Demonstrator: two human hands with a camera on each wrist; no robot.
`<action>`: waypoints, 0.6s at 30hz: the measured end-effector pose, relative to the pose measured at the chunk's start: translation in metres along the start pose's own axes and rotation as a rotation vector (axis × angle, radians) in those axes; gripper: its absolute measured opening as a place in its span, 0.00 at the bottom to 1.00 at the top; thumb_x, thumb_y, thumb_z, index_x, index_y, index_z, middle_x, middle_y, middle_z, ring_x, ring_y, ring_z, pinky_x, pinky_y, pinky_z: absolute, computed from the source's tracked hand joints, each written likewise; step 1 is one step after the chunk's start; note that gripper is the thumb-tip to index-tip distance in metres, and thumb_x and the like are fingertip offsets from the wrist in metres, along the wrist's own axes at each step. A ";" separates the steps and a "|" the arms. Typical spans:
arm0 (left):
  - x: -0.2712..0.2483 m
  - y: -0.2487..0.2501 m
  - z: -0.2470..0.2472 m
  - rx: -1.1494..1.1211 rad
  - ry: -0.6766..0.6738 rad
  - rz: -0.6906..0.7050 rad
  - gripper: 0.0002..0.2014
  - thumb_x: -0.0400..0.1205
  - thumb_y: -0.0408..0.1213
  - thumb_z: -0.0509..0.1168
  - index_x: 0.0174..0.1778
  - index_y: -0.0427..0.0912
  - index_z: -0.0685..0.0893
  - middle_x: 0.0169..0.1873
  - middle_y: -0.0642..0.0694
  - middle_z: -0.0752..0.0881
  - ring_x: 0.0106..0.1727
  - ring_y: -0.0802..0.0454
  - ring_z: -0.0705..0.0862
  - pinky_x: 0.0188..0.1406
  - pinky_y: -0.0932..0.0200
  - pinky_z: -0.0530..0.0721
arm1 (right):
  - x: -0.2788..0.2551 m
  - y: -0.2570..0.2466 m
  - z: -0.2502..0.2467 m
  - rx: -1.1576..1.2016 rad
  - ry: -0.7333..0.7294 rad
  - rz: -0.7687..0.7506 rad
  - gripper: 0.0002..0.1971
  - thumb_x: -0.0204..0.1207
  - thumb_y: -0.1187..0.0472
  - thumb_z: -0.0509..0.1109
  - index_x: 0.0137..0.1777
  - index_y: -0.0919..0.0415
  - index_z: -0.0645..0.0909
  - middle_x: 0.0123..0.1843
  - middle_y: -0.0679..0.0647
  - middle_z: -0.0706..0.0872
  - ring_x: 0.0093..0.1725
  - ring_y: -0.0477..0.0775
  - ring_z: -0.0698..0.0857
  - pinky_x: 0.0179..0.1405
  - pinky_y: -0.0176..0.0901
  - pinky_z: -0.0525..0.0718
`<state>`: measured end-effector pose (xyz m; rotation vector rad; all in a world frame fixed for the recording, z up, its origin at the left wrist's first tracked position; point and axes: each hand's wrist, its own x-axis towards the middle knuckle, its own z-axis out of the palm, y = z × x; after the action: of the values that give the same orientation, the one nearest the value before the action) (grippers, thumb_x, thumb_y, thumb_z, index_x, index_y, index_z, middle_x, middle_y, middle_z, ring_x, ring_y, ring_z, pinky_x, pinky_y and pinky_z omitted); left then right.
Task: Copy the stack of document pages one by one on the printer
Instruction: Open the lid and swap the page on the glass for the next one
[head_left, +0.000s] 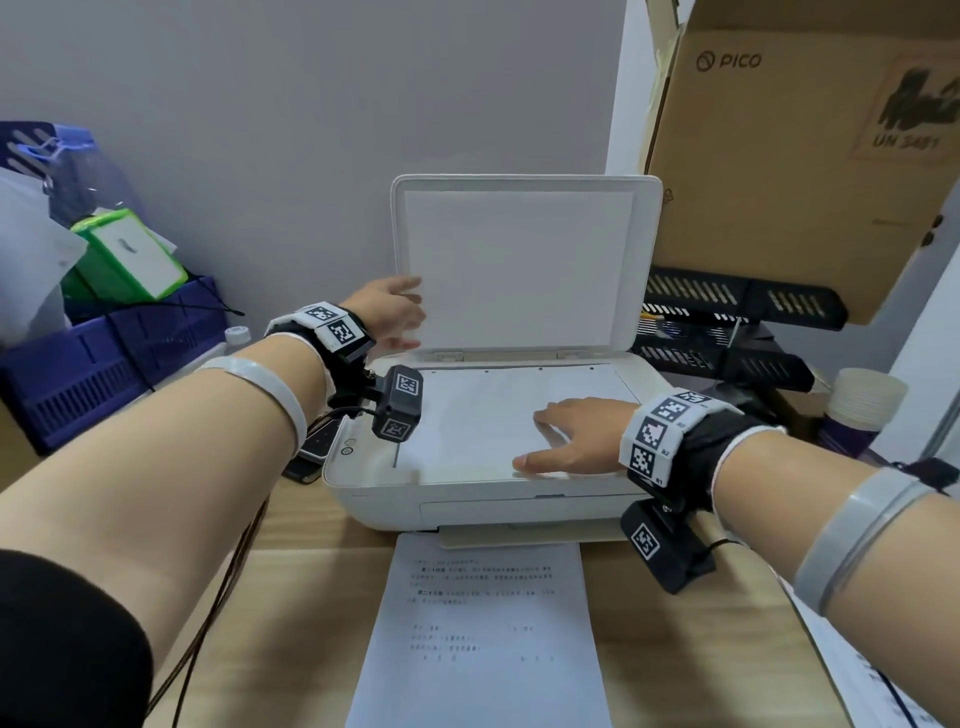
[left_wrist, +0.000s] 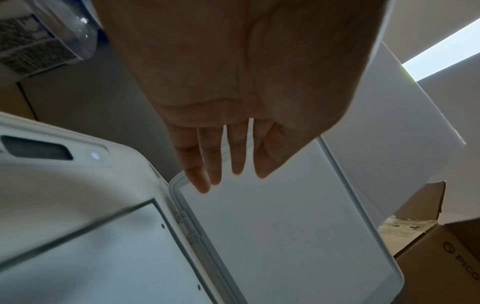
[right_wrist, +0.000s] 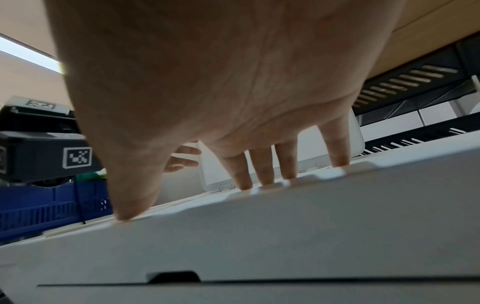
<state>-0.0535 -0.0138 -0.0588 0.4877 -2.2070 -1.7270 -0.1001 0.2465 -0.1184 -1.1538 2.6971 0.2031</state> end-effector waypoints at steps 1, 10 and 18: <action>-0.005 -0.002 -0.001 0.026 -0.032 -0.019 0.26 0.84 0.22 0.61 0.78 0.46 0.75 0.73 0.45 0.79 0.68 0.44 0.81 0.59 0.47 0.85 | -0.004 0.000 0.000 -0.008 -0.003 -0.005 0.48 0.70 0.19 0.53 0.75 0.58 0.72 0.74 0.55 0.78 0.71 0.60 0.77 0.71 0.60 0.74; -0.048 -0.009 0.007 0.357 -0.337 -0.175 0.15 0.86 0.32 0.65 0.68 0.45 0.83 0.60 0.44 0.89 0.62 0.45 0.88 0.67 0.46 0.81 | -0.032 0.003 0.009 0.045 0.155 -0.082 0.36 0.69 0.37 0.76 0.75 0.51 0.74 0.66 0.48 0.83 0.67 0.55 0.81 0.67 0.54 0.78; -0.075 -0.005 0.002 0.645 -0.598 -0.161 0.20 0.79 0.45 0.75 0.67 0.58 0.84 0.64 0.55 0.87 0.68 0.59 0.83 0.62 0.52 0.79 | -0.054 0.011 0.013 0.177 0.287 -0.072 0.26 0.69 0.45 0.79 0.68 0.45 0.82 0.60 0.42 0.87 0.61 0.47 0.83 0.64 0.46 0.81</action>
<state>0.0138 0.0199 -0.0655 0.3055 -3.2563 -1.3004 -0.0702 0.2941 -0.1175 -1.3098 2.8351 -0.2249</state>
